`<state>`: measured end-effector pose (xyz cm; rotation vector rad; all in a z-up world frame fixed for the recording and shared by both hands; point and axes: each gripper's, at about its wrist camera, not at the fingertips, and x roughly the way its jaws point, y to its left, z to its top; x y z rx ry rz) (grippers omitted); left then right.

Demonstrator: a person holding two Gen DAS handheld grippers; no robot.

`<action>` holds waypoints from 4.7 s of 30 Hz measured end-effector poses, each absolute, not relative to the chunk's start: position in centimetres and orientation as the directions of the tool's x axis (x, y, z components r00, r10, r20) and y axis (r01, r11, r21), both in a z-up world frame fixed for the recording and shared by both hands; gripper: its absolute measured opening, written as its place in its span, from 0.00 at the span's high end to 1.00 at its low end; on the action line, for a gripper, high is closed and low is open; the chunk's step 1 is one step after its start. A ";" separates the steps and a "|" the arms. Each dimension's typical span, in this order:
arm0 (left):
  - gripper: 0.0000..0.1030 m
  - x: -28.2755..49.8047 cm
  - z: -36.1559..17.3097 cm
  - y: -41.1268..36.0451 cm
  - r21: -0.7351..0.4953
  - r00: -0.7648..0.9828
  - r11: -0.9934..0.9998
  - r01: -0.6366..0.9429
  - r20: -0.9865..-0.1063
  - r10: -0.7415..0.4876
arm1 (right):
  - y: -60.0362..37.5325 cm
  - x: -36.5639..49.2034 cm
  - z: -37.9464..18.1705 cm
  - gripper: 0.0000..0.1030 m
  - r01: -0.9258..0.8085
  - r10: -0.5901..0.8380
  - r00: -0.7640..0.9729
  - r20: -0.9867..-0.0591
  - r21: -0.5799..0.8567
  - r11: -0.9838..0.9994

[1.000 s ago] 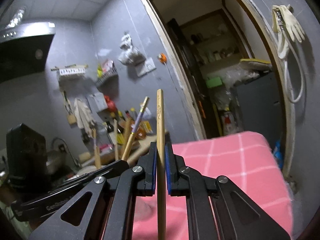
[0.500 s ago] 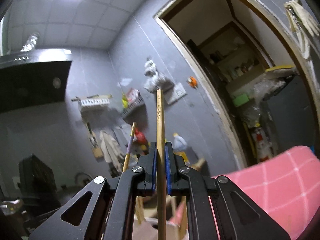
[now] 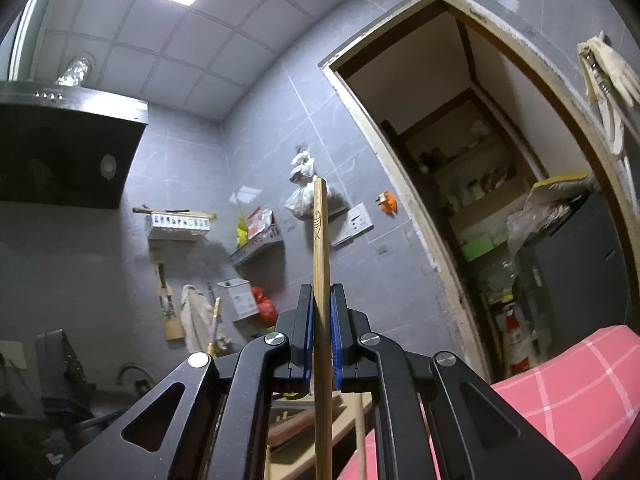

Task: Organize utensils
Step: 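Lift both held chopsticks and carry them over the white caddy, then lower both chopsticks into the white caddy and open both grippers, then move both tools back over the last two chopsticks on the pink cloth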

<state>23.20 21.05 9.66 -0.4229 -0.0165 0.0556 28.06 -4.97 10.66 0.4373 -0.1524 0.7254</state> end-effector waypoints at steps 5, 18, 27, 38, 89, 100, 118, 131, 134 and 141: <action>0.96 23.1 8.4 21.1 -0.434 0.994 0.896 -0.091 0.015 0.108 | -5.2 27.8 10.0 0.94 -0.636 0.562 0.771 0.298 0.324 0.700; 0.96 23.3 6.7 20.0 -0.426 0.990 0.896 -0.126 0.003 0.140 | -5.3 27.9 9.6 0.94 -0.594 0.514 0.803 0.304 0.333 0.732; 0.96 23.5 6.1 19.3 -0.403 0.991 0.907 -0.125 -0.001 0.136 | -4.8 27.8 9.2 0.94 -0.572 0.500 0.819 0.283 0.324 0.754; 0.96 23.1 5.1 18.5 -0.375 0.990 0.917 -0.133 -0.013 0.138 | -4.2 27.2 8.1 0.94 -0.578 0.518 0.815 0.261 0.286 0.764; 0.34 18.4 5.8 12.2 -0.203 0.988 0.979 -0.018 -0.152 -0.013 | -13.1 21.8 8.0 0.21 -0.486 0.497 0.868 0.019 0.243 0.839; 0.13 18.1 5.2 7.0 -0.163 0.973 0.984 0.071 -0.205 -0.104 | -20.4 19.4 8.4 0.00 -0.410 0.436 0.889 -0.143 0.178 0.894; 0.08 20.6 -0.6 1.5 -0.090 0.905 0.989 0.114 -0.401 -0.141 | -21.7 22.4 2.1 0.00 -0.283 0.276 0.838 -0.470 0.057 0.957; 0.08 22.6 -2.7 1.6 -0.104 0.837 0.990 0.095 -0.531 -0.136 | -19.5 26.8 -2.6 0.22 -0.346 0.248 0.654 -0.714 0.008 0.938; 0.08 23.2 -3.0 1.8 -0.113 0.816 0.990 0.084 -0.562 -0.133 | -18.7 27.3 -3.1 0.26 -0.370 0.246 0.626 -0.740 -0.005 0.929; 0.08 24.4 -3.7 1.8 -0.121 0.759 0.990 0.078 -0.637 -0.138 | -17.9 28.5 -3.9 0.32 -0.398 0.216 0.577 -0.788 -0.040 0.917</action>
